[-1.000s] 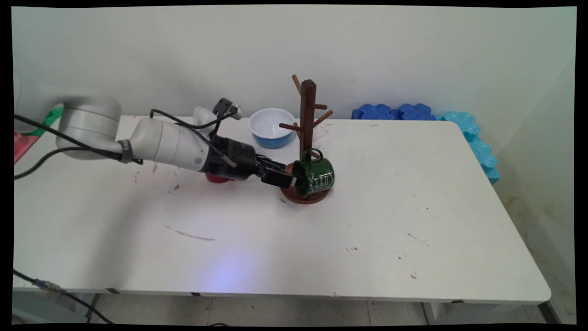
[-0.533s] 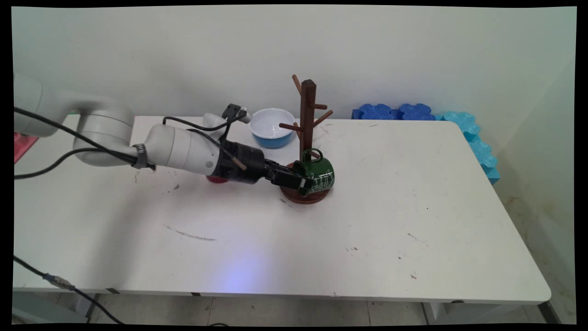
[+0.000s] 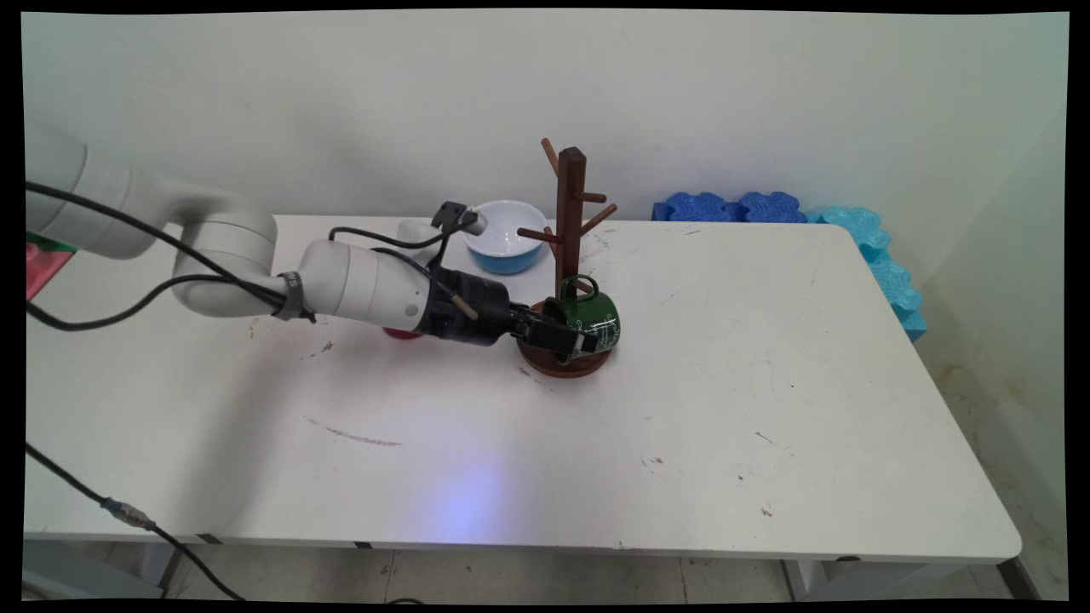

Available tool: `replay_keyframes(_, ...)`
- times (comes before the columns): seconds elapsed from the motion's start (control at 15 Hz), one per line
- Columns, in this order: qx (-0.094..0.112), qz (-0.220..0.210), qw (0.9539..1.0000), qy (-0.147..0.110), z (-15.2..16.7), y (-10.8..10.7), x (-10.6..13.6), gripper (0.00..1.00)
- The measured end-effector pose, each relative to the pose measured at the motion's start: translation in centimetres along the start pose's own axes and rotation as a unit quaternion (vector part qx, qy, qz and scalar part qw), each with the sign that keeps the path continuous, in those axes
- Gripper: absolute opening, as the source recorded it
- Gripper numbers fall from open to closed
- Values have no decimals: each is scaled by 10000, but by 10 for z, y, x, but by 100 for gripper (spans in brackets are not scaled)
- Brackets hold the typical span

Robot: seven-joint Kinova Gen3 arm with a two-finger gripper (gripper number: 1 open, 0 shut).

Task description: Pick up the green mug from the rack

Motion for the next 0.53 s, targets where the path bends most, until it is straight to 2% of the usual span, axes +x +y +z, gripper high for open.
replay_keyframes(0.07,-11,-11,10000,6,2,0,0,100)
replay_keyframes(0.13,-22,-24,10000,15,5,0,0,0)
replay_keyframes(0.53,-70,-54,10000,43,13,2,0,0)
